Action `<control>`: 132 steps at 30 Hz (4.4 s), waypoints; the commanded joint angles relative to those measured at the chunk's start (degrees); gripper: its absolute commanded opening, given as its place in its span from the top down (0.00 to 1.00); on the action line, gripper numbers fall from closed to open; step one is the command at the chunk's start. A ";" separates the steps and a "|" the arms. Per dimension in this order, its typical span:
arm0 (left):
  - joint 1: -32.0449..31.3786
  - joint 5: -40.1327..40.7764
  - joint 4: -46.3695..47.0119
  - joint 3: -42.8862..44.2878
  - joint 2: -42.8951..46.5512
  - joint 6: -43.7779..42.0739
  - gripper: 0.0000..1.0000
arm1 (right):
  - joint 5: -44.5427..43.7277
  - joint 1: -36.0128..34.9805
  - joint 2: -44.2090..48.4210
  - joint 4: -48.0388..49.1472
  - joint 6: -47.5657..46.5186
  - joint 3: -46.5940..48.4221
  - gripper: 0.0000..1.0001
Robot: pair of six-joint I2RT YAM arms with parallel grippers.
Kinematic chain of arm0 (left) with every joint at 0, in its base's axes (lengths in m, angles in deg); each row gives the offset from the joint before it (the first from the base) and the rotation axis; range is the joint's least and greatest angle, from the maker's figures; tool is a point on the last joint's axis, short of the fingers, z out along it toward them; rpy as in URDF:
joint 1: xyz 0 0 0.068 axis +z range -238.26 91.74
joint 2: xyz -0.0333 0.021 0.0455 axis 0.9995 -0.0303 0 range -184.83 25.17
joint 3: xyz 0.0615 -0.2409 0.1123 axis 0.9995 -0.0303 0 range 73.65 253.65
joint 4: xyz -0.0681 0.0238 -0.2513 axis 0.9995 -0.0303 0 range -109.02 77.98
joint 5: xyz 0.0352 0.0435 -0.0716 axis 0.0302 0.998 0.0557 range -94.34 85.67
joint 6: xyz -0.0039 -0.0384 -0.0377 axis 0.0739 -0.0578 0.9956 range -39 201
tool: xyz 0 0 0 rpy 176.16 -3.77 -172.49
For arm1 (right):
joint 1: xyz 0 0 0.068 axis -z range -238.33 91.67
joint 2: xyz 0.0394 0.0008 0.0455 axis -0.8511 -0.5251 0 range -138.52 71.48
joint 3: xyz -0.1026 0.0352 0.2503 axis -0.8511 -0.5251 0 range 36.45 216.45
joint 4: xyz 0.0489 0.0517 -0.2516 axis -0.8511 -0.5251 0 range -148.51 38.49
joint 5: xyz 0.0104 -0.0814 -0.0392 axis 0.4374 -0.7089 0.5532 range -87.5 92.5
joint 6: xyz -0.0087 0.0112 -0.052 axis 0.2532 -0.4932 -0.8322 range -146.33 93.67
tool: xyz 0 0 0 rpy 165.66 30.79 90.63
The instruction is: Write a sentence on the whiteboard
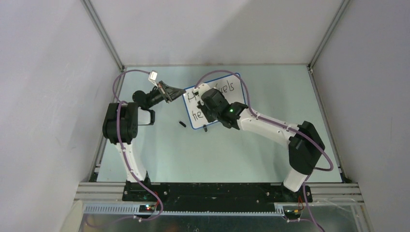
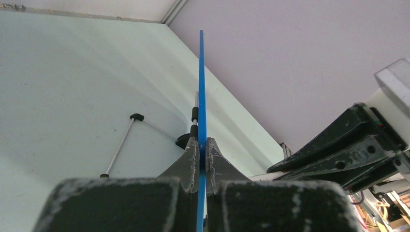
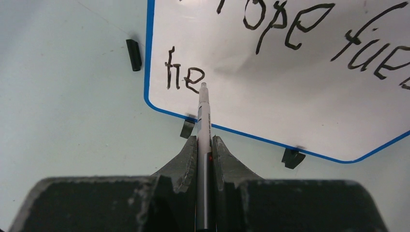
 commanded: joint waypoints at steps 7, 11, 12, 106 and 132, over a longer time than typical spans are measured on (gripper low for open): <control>-0.93 -1.63 2.70 0.85 0.13 -0.16 1.00 | -0.82 2.89 2.90 3.41 0.14 -1.86 1.00; -0.93 -1.59 2.70 0.72 0.19 -0.20 1.00 | -2.00 3.14 2.72 5.23 -0.29 -2.88 1.00; -0.93 -1.61 2.70 0.67 0.22 -0.22 1.00 | -2.08 3.10 2.68 6.08 -0.44 -3.03 1.00; -0.93 -1.65 2.72 0.72 0.22 -0.24 1.00 | -3.51 -0.79 -2.04 10.33 -3.03 -5.87 1.00; -0.93 -1.63 2.75 0.71 0.21 -0.20 1.00 | -5.41 1.67 -0.80 10.07 -2.75 -4.99 1.00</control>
